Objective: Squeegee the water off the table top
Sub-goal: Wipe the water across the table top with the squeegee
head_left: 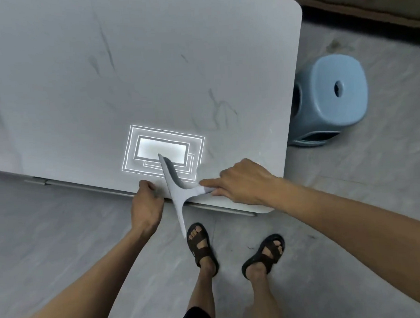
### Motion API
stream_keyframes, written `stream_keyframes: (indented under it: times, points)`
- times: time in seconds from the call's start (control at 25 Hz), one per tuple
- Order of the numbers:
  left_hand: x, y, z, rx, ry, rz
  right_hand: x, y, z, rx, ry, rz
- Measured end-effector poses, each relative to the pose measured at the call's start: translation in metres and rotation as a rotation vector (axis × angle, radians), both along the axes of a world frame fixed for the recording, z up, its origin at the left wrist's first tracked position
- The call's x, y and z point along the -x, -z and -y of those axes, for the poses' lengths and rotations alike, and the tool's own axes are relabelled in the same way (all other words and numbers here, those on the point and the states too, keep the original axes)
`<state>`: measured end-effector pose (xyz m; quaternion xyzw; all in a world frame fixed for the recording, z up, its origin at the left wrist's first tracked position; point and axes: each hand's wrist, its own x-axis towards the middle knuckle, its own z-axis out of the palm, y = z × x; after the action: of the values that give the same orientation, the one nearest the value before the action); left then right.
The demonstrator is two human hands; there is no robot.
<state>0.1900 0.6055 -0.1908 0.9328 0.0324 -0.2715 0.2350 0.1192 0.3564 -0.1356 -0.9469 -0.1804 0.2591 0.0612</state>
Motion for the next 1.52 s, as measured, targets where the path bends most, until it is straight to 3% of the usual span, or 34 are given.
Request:
stream_keyframes:
  times: [0.16, 0.4, 0.72, 0.92, 1.08, 1.2, 1.36, 1.52]
  points:
    - [-0.008, 0.007, -0.017, -0.011, -0.027, -0.079, -0.052, 0.021, -0.029, -0.017, -0.081, 0.052]
    - [-0.001, 0.009, 0.007, -0.024, 0.103, -0.130, -0.048, 0.022, 0.032, -0.054, 0.150, 0.094]
    - [0.025, -0.006, 0.095, 0.022, 0.375, -0.150, 0.089, 0.000, 0.148, 0.065, 0.651, 0.058]
    - [0.056, -0.007, 0.137, 0.027, 0.528, -0.206, 0.166, -0.017, 0.175, 0.142, 0.770, 0.082]
    - [0.073, -0.004, 0.152, -0.101, 0.641, -0.253, 0.186, -0.038, 0.181, 0.197, 0.784, 0.129]
    - [0.074, -0.005, 0.157, -0.152, 0.645, -0.282, 0.168, -0.039, 0.175, 0.130, 0.783, 0.138]
    - [0.068, -0.008, 0.158, -0.122, 0.635, -0.263, 0.128, -0.015, 0.143, 0.060, 0.619, 0.126]
    - [0.064, 0.001, 0.158, -0.128, 0.654, -0.301, 0.148, 0.000, 0.145, 0.095, 0.599, 0.159]
